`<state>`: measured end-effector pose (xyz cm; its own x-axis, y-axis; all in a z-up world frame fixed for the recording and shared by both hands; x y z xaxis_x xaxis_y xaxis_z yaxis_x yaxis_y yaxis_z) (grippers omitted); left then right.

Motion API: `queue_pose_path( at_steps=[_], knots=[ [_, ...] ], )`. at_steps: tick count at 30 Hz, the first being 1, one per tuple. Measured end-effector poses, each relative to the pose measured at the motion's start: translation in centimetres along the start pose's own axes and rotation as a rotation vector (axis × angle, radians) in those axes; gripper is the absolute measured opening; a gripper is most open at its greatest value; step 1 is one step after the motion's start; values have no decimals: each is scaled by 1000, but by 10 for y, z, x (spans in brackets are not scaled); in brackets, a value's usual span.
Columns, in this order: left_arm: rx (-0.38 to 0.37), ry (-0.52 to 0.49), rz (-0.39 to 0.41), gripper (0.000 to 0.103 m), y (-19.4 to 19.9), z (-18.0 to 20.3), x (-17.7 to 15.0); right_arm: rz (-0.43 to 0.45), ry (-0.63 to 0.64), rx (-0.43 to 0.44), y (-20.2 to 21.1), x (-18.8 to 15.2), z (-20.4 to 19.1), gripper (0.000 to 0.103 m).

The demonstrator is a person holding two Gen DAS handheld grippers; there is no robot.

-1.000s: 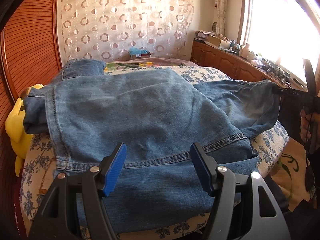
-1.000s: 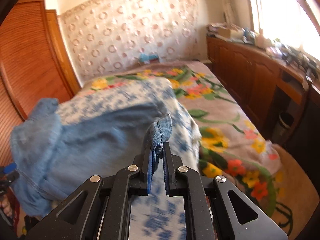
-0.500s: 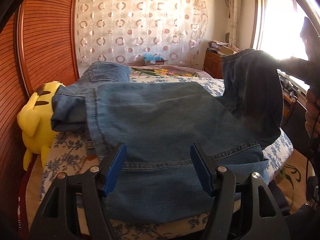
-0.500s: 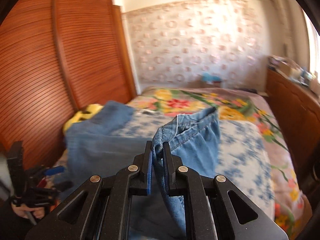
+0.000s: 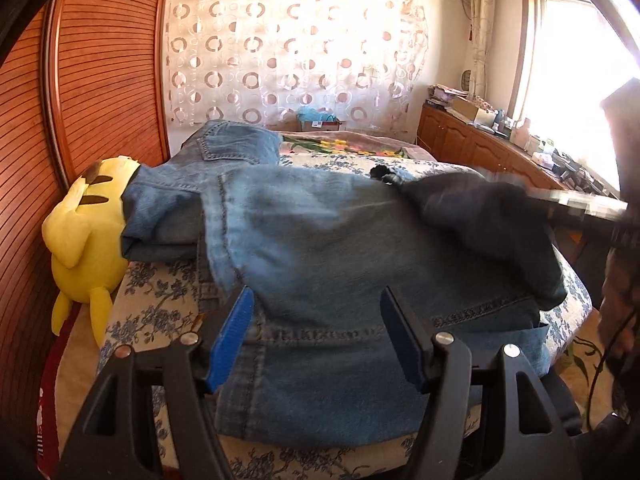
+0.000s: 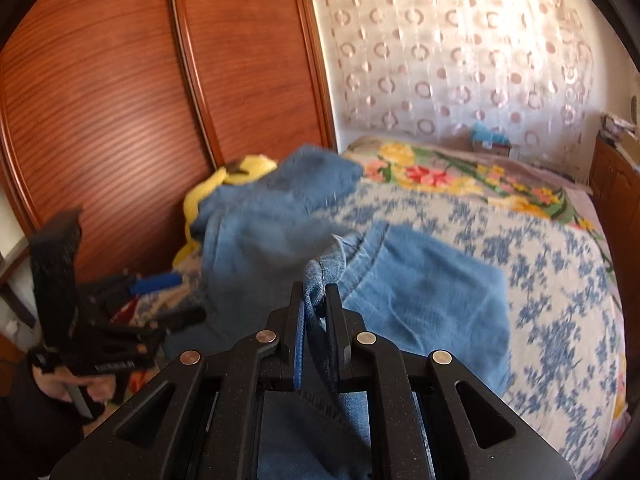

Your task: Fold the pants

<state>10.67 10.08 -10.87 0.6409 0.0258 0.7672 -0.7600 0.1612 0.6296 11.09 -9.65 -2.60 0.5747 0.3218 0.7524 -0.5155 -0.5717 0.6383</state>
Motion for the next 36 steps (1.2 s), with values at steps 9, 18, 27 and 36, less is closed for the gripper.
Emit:
queue_pose_path(
  at_steps=[9,18,27,36],
  knots=[
    [-15,-36,3,66,-15,13,25,-97,-67,39,-20,-43,7,26],
    [-46,-57,-13,66,-33,27,48,-51,-32,-9,9,-46,12,39],
    [-95,-64,8,66,-21,48,49,-18,-51,-56,29,-56,36,43],
    [-178,-94,-9,66,-19,83,44,-32,-72,-169,23,-65,81,48]
  ],
)
Point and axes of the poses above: each gripper's, at about its wrist camera, not at the fingertips, and y roughly against the way its jaws point, z to its right, x to its top, the point moved 7 cm from there along -y, roughly the way its jaws point, and after that the axes turned 1 degree about -z, right-handed, at the moved point
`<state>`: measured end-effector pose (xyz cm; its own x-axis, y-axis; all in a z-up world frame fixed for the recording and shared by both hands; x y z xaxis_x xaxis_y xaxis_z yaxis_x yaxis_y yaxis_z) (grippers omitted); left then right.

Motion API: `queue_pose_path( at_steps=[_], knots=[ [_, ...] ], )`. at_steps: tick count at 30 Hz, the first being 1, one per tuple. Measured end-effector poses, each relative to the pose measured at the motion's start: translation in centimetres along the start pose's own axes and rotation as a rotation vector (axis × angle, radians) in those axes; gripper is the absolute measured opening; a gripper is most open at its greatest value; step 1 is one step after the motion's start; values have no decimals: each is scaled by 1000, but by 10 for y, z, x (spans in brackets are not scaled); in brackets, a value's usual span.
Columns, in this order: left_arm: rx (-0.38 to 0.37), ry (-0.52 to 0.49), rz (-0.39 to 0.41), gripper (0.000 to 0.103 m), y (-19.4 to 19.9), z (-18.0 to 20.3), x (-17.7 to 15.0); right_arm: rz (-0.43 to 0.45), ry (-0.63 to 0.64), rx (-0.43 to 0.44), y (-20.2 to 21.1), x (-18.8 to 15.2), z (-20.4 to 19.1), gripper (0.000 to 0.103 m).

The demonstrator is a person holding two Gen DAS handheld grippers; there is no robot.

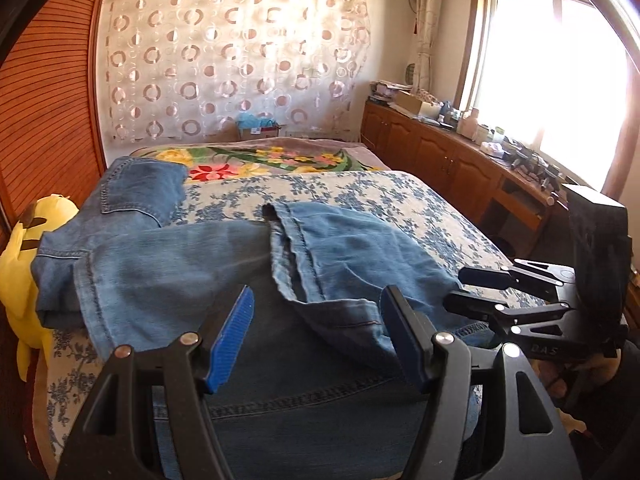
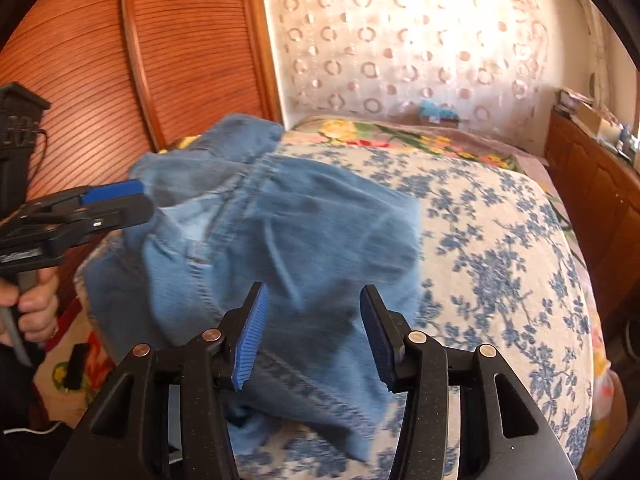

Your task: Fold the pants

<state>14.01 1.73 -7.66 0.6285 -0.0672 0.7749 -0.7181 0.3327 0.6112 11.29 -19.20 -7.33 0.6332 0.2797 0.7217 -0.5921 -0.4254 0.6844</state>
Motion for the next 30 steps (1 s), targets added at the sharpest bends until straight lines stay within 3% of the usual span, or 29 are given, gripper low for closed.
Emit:
queue_pose_path(
  at_steps=[8,10,11,13,16,24,30],
  knots=[
    [-4,14,-94,66,-27,7,-22,-11,-24,-65,0,-13,24,50],
    [-13,12,-96,40,-29,10,-24,-15,-35,-69,0,-15,29,51],
    [-15,9,-104,37,-30,11,-24,-14,-39,-69,0,-16,31,51],
    [-26,1,-96,17,-29,15,-22,-9,-52,-73,3,-17,35,52],
    [-28,-46,-52,10,-18,28,-8,-2,-69,-77,6,-17,41,52],
    [-45,-160,81,6,30,62,62,28,-109,-81,19,-11,57,53],
    [-6,-176,169,6,73,52,94,47,-108,-66,26,-4,52,54]
  ],
)
Point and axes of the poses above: each gripper's, at about its wrist camera, not at the fingertips, and y roughly against the way its jaws point, z to its right, x to its top, the point moved 7 cm from there along -y, roughly the way its jaws point, and after that the axes turned 1 degree about -z, right-handed, at the moved point
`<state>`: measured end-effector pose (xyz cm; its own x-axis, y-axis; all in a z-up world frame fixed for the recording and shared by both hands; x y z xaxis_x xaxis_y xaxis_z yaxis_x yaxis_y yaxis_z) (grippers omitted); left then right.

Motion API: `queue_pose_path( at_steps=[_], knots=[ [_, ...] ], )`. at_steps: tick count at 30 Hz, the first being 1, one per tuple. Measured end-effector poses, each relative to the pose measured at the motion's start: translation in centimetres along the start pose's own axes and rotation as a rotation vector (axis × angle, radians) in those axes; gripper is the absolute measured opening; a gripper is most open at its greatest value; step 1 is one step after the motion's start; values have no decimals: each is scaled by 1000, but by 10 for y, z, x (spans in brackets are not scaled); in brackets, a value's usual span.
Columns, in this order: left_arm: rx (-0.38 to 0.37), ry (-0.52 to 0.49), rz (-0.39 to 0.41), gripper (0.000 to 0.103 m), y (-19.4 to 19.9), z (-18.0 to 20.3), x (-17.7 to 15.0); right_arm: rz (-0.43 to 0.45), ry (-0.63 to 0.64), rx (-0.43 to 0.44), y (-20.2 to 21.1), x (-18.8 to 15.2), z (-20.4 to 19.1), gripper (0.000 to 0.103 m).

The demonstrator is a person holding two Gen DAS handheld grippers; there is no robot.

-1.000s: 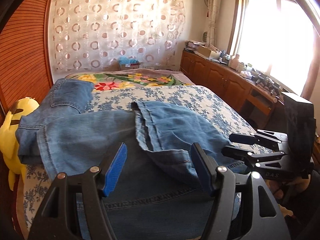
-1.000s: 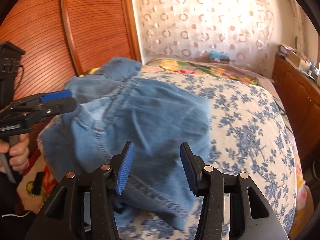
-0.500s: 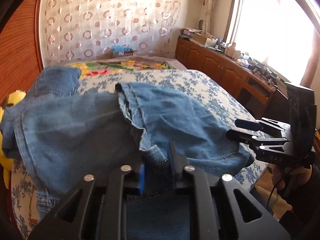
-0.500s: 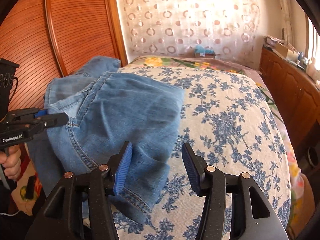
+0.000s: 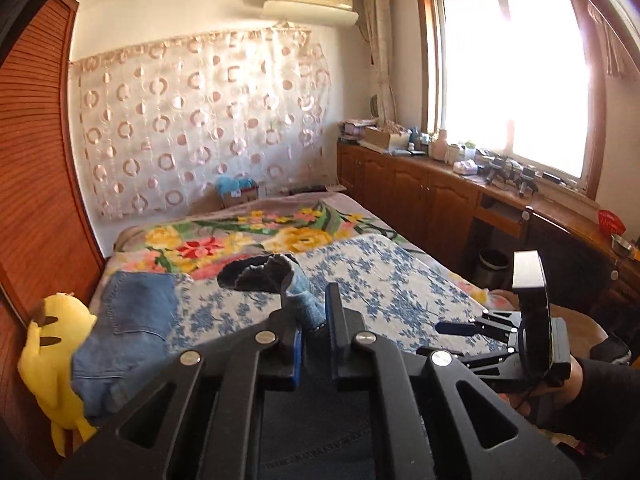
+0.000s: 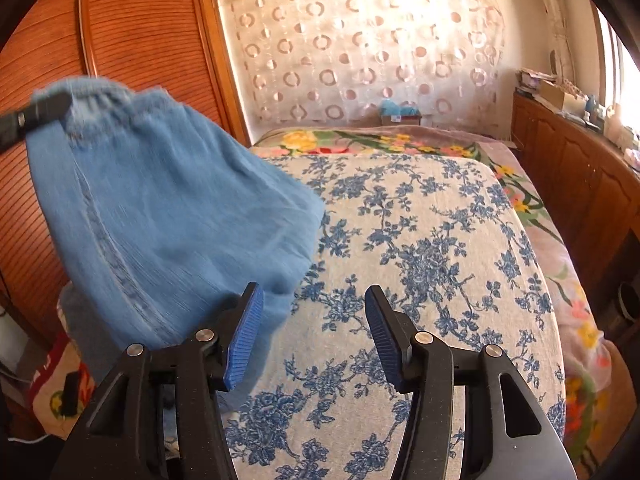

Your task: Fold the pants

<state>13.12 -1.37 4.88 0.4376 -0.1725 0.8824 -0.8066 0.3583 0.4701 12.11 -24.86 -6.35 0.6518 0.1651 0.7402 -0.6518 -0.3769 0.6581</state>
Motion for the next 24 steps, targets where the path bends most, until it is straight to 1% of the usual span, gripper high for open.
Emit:
queue_pose_path(
  at_steps=[3,5,8,12,15,18,19,24],
  knots=[
    [35,29,20,6,17,-23,1,-1,20,11,-1,1,-8,54],
    [58,53,20,6,28,-39,-8,-4,30,19,-4,1,-14,54],
    [82,101,1,6,38,-63,-33,-12,39,31,-10,1,-21,54],
    [123,150,-63,6,30,-86,-81,-30,55,54,-18,0,-34,54],
    [132,180,-114,7,20,-91,-113,-41,74,72,-23,0,-45,54],
    [137,200,-145,7,13,-93,-133,-47,90,84,-27,1,-54,54],
    [139,203,-155,7,12,-88,-139,-46,93,88,-28,2,-57,54],
    [148,213,-195,7,10,-90,-161,-53,93,114,-31,2,-69,54]
  ],
)
Point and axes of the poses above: each gripper's, at about its wrist camera, not at the fingertips, and y roughly against the way its jaws point, z to its right, x to its top, the point moved 7 cm from there along -y, roughly the way its jaws point, and after that the axes turned 1 degree about -z, right-handed, at the moved point
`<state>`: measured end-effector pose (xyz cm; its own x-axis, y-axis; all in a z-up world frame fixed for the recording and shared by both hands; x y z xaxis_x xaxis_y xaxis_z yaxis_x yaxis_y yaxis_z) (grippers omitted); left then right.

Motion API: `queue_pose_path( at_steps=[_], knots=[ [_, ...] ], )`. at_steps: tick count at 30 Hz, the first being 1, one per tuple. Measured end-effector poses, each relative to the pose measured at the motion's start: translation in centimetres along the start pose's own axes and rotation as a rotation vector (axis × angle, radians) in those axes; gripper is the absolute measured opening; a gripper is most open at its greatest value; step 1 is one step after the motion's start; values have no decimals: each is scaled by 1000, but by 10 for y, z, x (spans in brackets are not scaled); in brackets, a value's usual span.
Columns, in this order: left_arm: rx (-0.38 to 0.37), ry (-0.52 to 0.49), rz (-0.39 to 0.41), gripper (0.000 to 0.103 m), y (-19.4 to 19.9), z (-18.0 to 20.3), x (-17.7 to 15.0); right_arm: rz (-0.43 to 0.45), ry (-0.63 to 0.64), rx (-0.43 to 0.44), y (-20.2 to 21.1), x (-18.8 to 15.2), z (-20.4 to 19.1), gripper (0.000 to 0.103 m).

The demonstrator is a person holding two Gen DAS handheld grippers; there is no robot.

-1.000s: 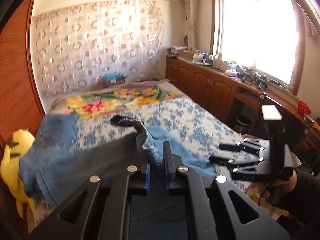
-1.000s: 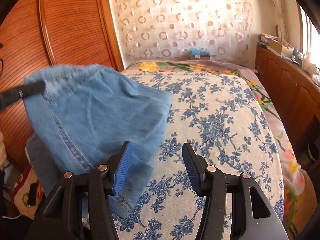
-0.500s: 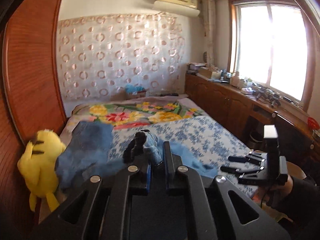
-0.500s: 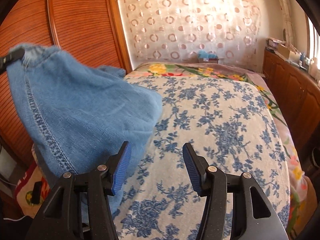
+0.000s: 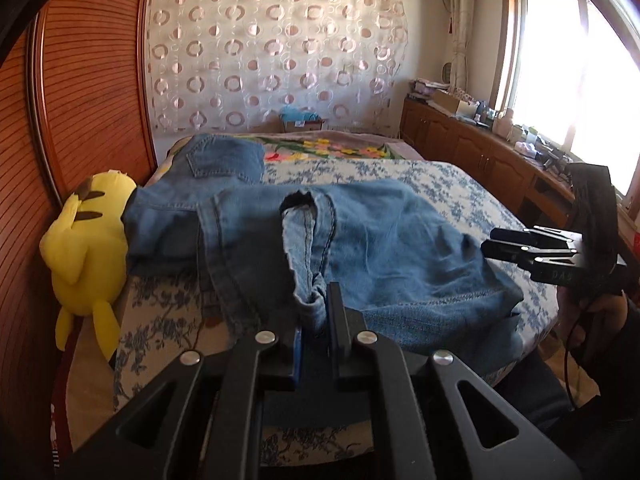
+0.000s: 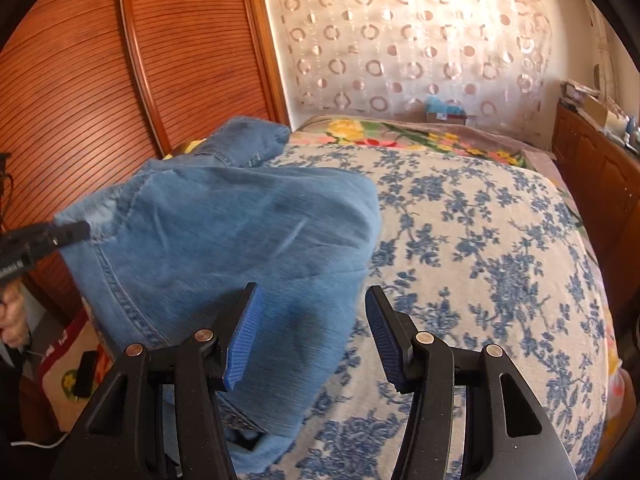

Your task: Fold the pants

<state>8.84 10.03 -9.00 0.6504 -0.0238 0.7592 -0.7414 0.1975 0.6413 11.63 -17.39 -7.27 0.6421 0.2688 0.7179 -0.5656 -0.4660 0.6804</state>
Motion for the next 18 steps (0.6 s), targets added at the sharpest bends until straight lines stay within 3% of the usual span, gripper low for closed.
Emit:
queue_pose_path(
  at_steps=[10,18],
  knots=[
    [1,44,-97,7,-21,-12,-45,-83,28,16,-24,-31,-13,54],
    [8,40,-113,16,-20,-12,-51,-92,25,14,-30,-40,-12,55]
  ],
)
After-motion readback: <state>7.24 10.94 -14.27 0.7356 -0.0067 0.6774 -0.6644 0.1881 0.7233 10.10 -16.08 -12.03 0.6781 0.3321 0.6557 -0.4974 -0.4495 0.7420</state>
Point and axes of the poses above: each gripper's, at about its wrist camera, not at the fingertips, and y roughly against the way its jaws point, z to its right, x to its top, the point moved 7 cm from there along -y, roughly the way its jaws point, and after that the axes turned 1 degree about -z, right-handed, at the moved point
